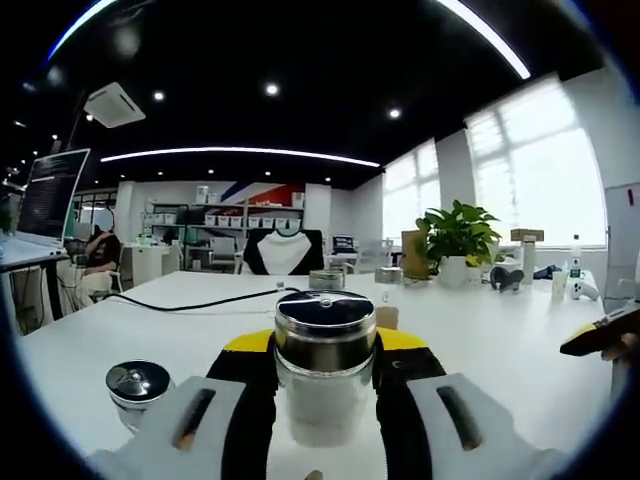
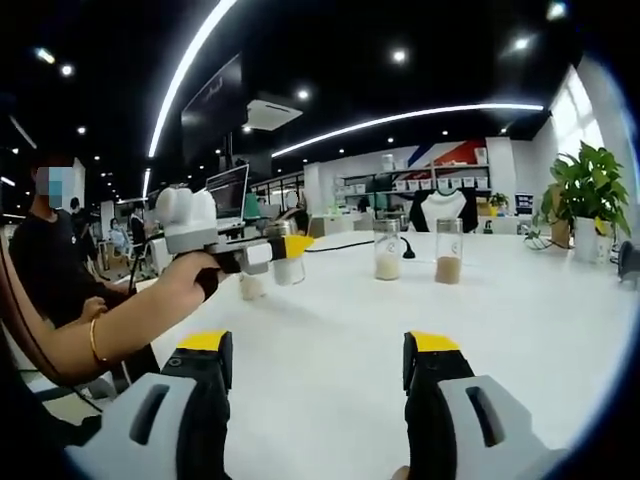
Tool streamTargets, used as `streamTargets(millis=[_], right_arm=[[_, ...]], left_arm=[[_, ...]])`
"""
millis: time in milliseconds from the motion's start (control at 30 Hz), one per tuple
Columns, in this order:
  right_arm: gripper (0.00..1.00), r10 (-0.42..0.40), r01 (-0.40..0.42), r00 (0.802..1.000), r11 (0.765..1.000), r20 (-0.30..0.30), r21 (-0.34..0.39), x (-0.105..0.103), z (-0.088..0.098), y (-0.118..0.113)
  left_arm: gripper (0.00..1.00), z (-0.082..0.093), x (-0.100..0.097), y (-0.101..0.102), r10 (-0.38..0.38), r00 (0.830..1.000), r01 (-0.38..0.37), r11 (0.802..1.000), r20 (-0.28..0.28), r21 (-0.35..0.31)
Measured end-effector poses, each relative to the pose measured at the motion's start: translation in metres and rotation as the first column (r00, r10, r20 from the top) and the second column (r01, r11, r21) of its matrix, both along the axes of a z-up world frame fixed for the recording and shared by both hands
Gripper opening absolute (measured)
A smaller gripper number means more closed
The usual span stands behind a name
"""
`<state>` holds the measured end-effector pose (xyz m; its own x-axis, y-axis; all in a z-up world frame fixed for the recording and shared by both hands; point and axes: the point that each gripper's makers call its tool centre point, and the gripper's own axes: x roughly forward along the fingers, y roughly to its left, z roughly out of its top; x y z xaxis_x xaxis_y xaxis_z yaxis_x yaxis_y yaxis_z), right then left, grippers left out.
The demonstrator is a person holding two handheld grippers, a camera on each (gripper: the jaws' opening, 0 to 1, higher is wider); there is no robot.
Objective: Rotate the seasoning bottle until the label or dispensing opening points toward the visible target arrow and the bottle remains upright within the marked orientation range
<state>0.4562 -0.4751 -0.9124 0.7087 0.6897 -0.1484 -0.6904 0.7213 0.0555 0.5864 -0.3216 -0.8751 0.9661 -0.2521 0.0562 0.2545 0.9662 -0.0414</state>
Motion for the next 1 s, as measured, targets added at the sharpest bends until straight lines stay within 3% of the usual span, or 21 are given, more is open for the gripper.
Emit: streamTargets(millis=[433, 1000], right_arm=[[0.69, -0.013, 0.013, 1.0, 1.0, 0.003, -0.001, 0.008, 0.004, -0.001], [0.69, -0.008, 0.008, 1.0, 1.0, 0.004, -0.005, 0.012, 0.007, 0.004]], left_arm=[[0.38, 0.001, -0.003, 0.004, -0.021, 1.0, 0.021, 1.0, 0.003, -0.011], [0.38, -0.005, -0.009, -0.002, -0.072, 0.997, 0.073, 0.997, -0.003, 0.024]])
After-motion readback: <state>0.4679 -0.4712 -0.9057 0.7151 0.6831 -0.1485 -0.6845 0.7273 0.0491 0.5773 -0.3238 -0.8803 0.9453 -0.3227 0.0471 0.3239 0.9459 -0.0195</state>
